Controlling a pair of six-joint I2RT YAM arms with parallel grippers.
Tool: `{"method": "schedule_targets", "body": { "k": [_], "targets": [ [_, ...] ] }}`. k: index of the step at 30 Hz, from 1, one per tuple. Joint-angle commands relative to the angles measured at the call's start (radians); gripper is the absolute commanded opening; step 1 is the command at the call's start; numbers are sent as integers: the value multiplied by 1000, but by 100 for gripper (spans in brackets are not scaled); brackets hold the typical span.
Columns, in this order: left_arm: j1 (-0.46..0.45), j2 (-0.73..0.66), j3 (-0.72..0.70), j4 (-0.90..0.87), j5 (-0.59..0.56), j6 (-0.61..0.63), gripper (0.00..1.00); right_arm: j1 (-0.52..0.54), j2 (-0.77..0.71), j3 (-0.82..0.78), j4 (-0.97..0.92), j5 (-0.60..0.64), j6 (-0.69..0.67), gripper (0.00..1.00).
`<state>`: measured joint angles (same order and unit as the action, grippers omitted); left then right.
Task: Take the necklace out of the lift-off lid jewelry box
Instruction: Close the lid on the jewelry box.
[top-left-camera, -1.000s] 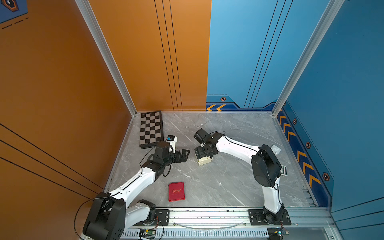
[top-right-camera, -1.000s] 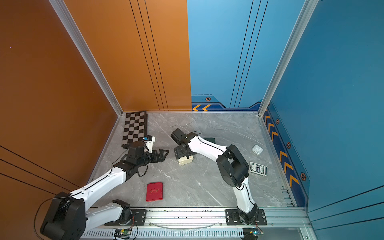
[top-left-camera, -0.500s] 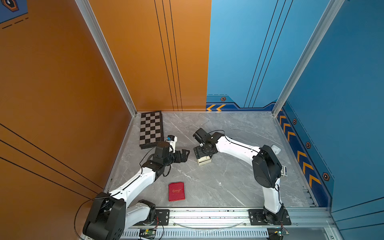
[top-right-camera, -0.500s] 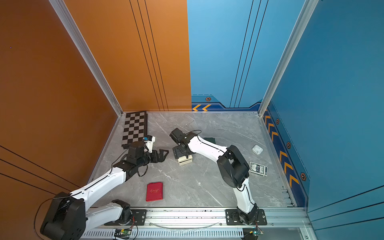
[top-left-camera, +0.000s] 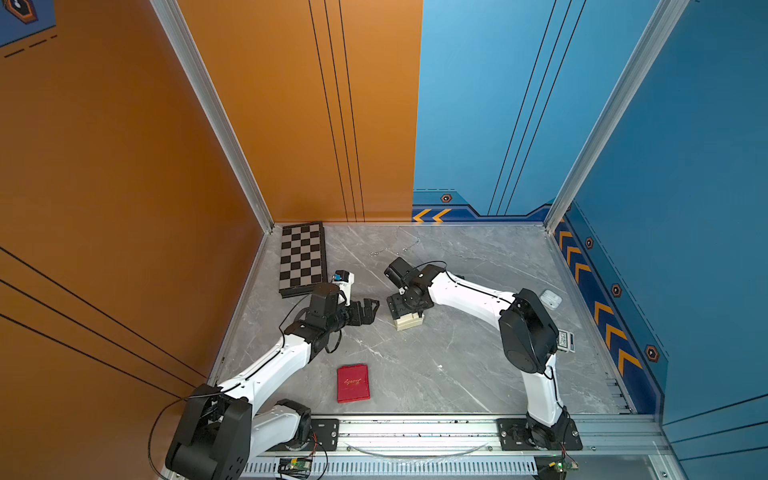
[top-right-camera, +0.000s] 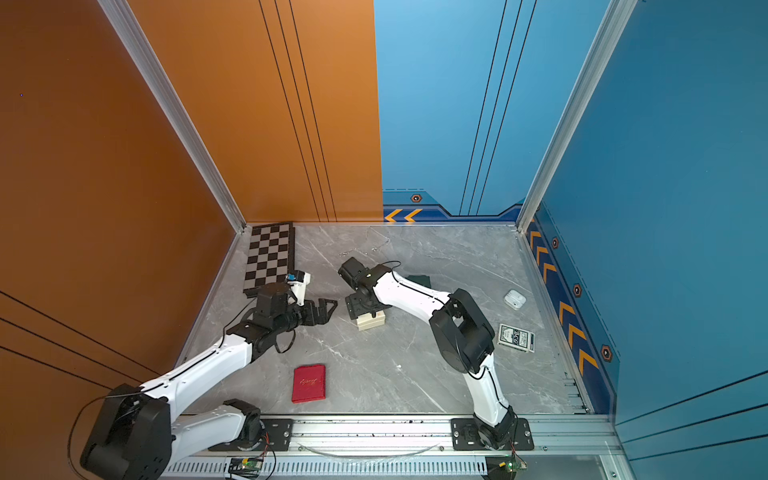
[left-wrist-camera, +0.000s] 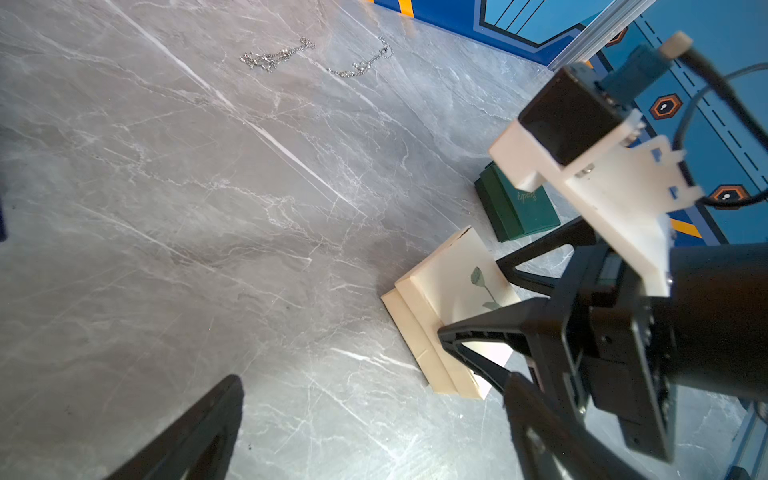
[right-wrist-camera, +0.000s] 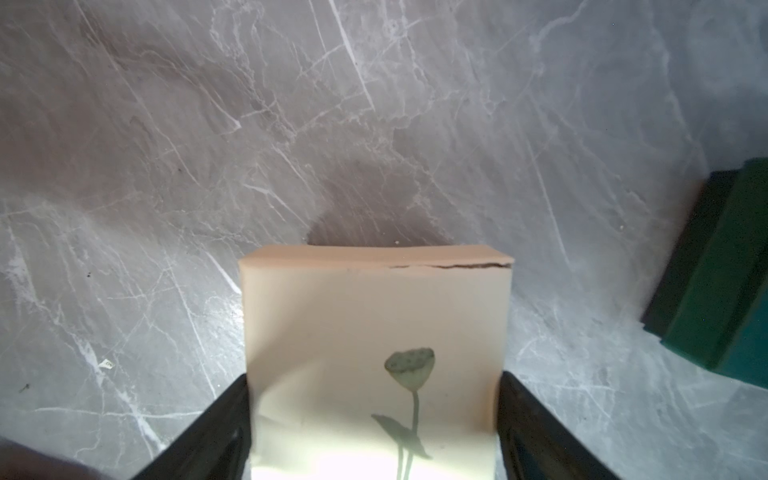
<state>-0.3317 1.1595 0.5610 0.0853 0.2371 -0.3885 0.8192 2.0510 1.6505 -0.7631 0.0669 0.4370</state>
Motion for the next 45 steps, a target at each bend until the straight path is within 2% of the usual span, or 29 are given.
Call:
{"method": "schedule_targets", "body": {
  "k": [1,26,34,39,45],
  "targets": [
    [14,7,-3,-10,18,11,99,3,16,27,-43,37,-12,84],
    [18,12,2,-9,26,13,99,6,69,63,-60,-18,-20,84],
    [18,81,-1,-22,42,5,98,-10,51,60,-61,-16,-18,84],
    [-10,144,15,-22,63,-7,88,-15,40,60,-61,-38,-30,84],
    [-43,209,45,-5,112,-1,55,-18,39,58,-61,-45,-37,84]
  ]
}}
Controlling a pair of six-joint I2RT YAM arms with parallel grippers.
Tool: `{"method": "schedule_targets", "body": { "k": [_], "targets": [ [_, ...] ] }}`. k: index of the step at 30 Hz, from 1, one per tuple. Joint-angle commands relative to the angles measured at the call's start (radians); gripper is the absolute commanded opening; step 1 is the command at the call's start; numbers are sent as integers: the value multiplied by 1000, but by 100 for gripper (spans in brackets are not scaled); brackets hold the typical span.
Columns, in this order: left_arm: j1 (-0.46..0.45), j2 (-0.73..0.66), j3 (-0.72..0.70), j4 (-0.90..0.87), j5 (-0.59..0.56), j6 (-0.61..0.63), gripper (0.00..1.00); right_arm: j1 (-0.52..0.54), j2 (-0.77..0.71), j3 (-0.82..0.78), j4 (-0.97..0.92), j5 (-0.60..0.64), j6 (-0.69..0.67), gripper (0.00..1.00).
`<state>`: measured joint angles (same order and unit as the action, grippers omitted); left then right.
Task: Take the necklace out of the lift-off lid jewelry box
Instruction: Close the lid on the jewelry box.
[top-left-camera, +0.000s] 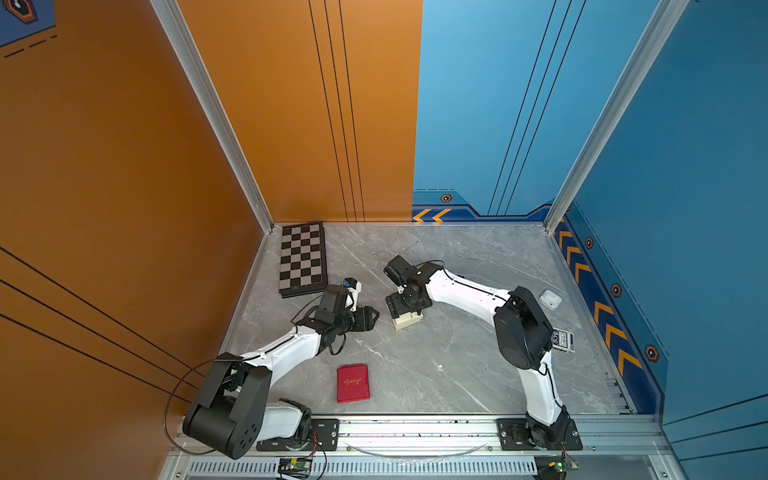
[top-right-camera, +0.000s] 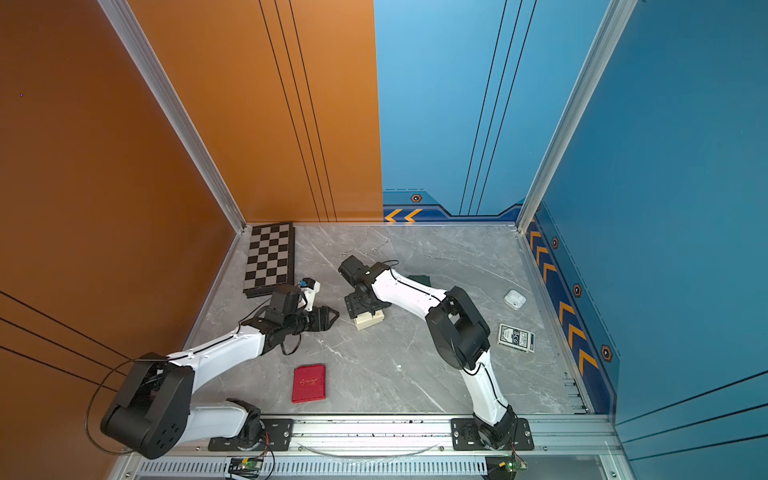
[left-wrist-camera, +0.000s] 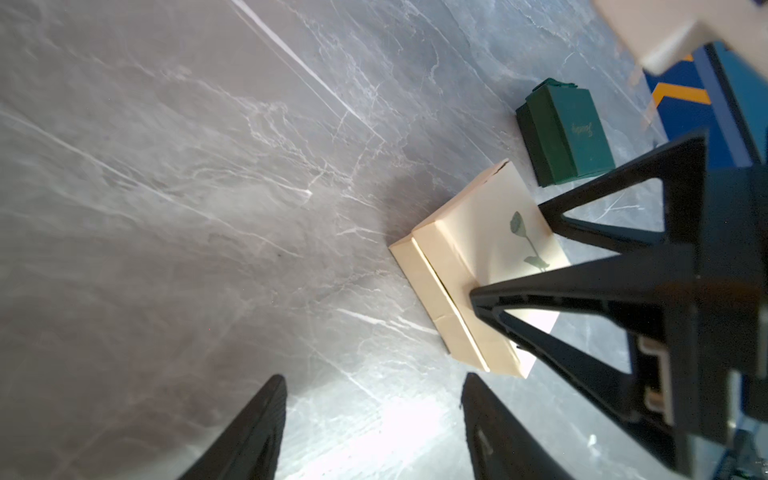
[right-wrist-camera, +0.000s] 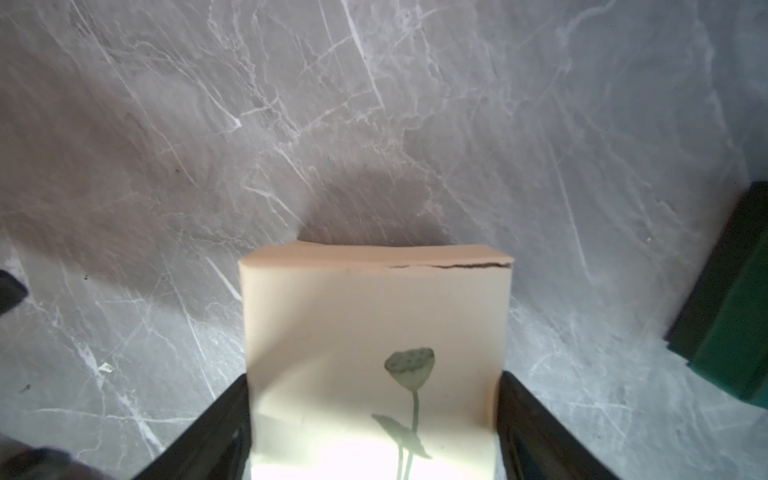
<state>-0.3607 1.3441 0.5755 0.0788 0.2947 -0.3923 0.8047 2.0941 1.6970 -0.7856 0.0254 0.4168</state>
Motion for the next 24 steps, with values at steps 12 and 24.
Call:
{"method": "schedule_targets", "body": {
  "k": [12,24],
  "targets": [
    [-74,160,62,98,59,-31,22,-1,-13,-3,-33,-17,-27,83],
    [-96,302,105,201,62,-65,18,-8,-13,-28,-19,-33,-30,82]
  ]
}}
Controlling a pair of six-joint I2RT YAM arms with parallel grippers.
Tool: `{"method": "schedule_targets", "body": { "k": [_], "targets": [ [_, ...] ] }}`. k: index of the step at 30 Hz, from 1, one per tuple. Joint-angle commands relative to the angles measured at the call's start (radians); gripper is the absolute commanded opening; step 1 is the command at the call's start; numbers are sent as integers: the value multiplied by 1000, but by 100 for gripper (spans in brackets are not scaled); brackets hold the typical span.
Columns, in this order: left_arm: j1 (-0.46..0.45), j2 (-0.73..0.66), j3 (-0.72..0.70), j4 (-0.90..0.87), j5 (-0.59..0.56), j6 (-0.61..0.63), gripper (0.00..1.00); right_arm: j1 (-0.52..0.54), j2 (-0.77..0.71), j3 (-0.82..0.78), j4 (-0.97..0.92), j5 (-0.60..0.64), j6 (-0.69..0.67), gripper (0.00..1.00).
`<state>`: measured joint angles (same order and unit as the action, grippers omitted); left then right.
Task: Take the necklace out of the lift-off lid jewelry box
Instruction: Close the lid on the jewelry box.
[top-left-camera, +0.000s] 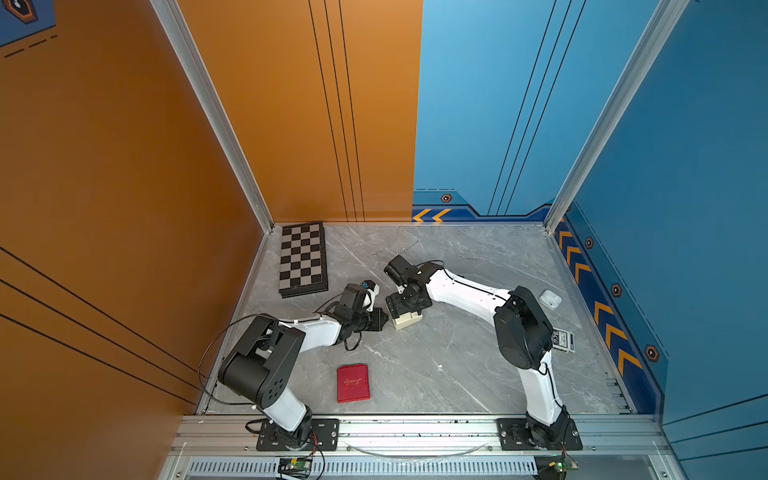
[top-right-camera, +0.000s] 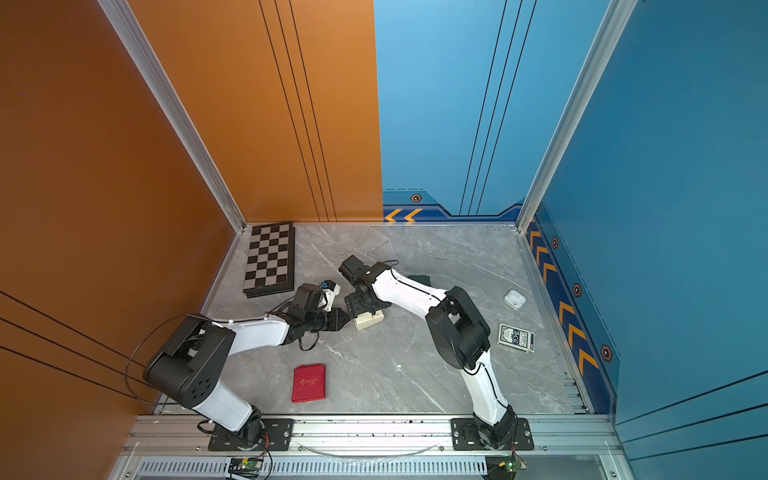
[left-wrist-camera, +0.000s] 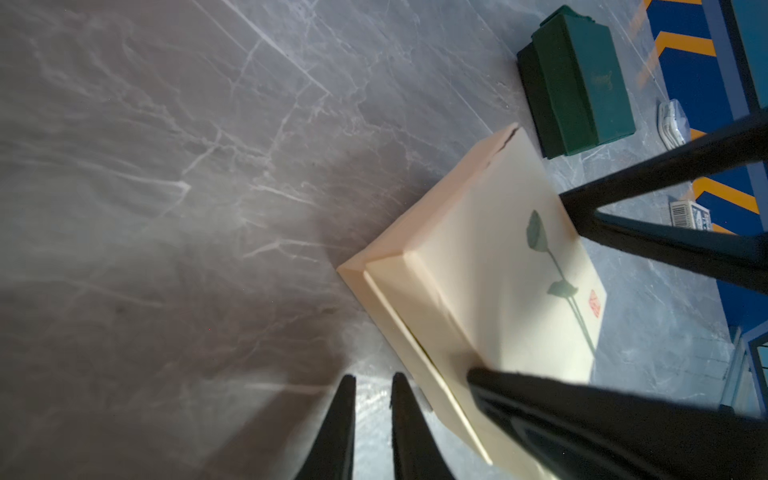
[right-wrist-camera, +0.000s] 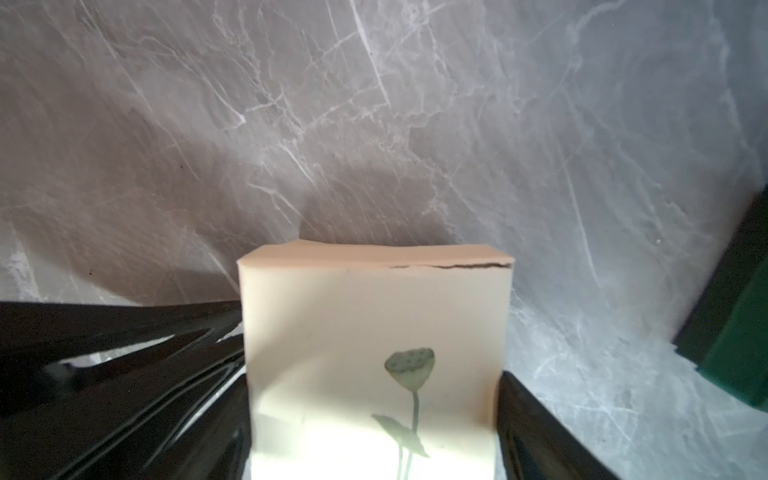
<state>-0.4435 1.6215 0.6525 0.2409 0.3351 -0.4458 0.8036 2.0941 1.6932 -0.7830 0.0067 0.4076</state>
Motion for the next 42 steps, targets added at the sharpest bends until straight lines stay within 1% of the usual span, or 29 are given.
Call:
{"method": "schedule_targets", "body": {
  "k": [1,4,5,7,23,42],
  "targets": [
    [-13,33,32,43,23,-15,18,-7,-13,-27,-20,-15,-21,82],
    [-17,57,47,53,25,-18,17,-10,-13,-29,-16,-24,-20,82],
    [-18,64,50,54,28,-19,17,-11,-44,-33,-14,-26,-22,83],
    [-20,74,55,57,29,-19,17,-14,-46,-35,-12,-31,-22,83],
    [-23,104,77,61,34,-19,16,-41,-62,-65,33,-123,-15,82],
    [-24,117,91,61,50,-19,15,-35,-31,-55,33,-130,2,81]
  ]
}}
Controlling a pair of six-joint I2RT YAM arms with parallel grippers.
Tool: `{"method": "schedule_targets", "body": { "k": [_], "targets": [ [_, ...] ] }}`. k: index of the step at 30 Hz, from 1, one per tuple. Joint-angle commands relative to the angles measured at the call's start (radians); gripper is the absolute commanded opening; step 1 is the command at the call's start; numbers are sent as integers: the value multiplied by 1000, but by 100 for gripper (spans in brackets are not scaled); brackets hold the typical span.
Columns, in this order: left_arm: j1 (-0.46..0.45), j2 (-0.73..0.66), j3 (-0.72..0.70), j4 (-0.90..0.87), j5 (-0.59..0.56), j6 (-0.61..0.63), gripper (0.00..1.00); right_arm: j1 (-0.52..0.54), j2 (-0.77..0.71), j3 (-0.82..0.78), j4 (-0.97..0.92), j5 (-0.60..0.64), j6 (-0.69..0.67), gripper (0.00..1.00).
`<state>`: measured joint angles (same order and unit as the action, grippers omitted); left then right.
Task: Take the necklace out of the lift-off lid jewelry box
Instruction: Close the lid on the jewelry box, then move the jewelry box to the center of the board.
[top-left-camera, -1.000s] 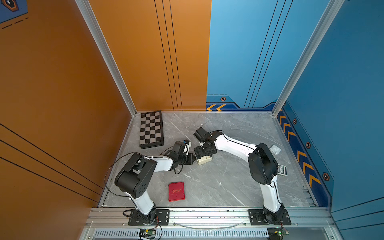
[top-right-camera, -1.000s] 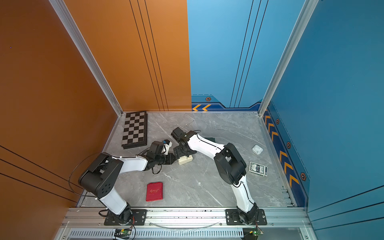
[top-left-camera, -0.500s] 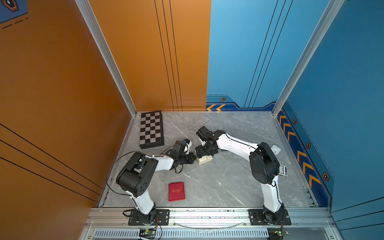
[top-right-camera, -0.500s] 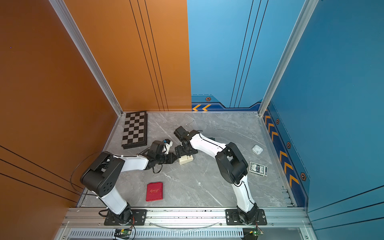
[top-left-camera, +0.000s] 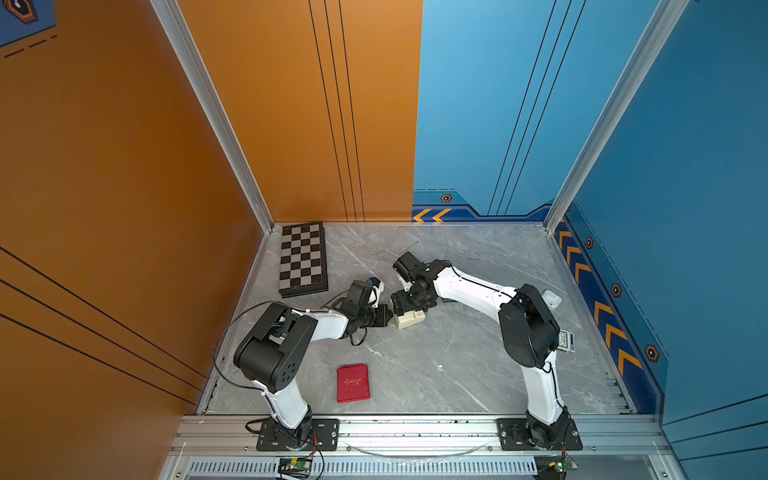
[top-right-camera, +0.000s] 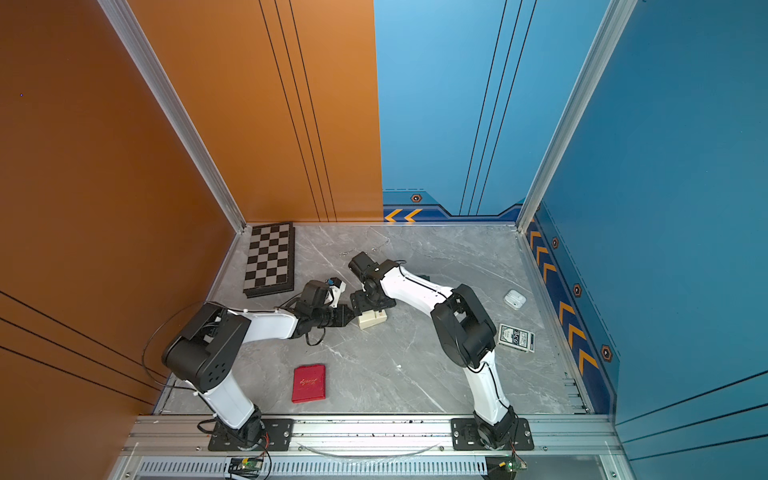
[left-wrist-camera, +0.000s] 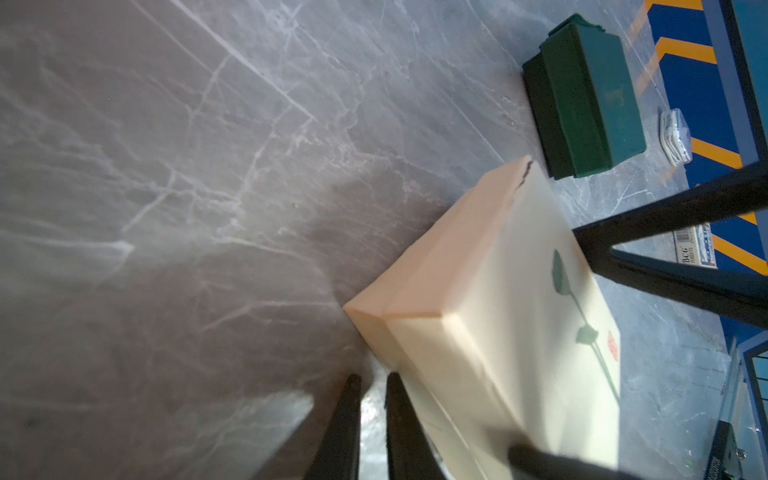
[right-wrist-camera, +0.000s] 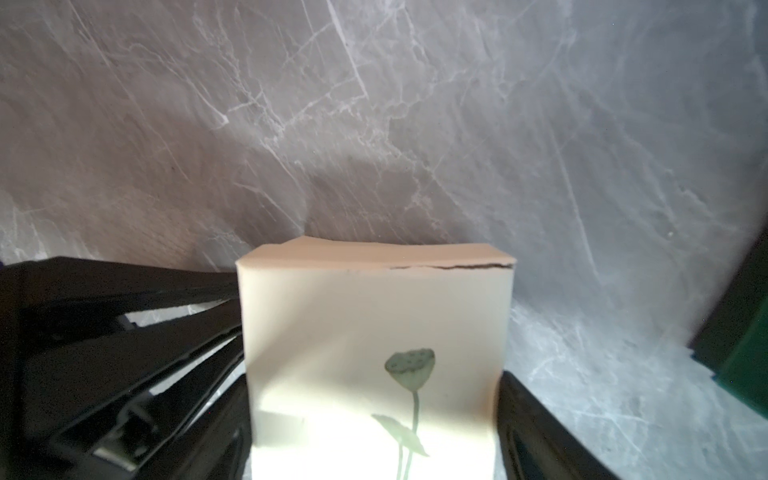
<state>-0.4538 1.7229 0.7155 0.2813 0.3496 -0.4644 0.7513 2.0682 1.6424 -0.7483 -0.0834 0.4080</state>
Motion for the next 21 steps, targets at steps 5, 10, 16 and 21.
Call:
{"method": "schedule_targets", "body": {
  "k": [5,10,16,21],
  "targets": [
    [-15,18,33,22,37,-2,15,19,0,5,-2,-59,10,81],
    [-17,20,33,25,33,-2,15,34,44,15,-3,-52,28,81],
    [-20,23,33,31,34,-11,15,54,85,30,-19,18,58,80],
    [-9,-8,12,32,-4,-11,15,62,105,35,-38,122,75,79]
  ]
}}
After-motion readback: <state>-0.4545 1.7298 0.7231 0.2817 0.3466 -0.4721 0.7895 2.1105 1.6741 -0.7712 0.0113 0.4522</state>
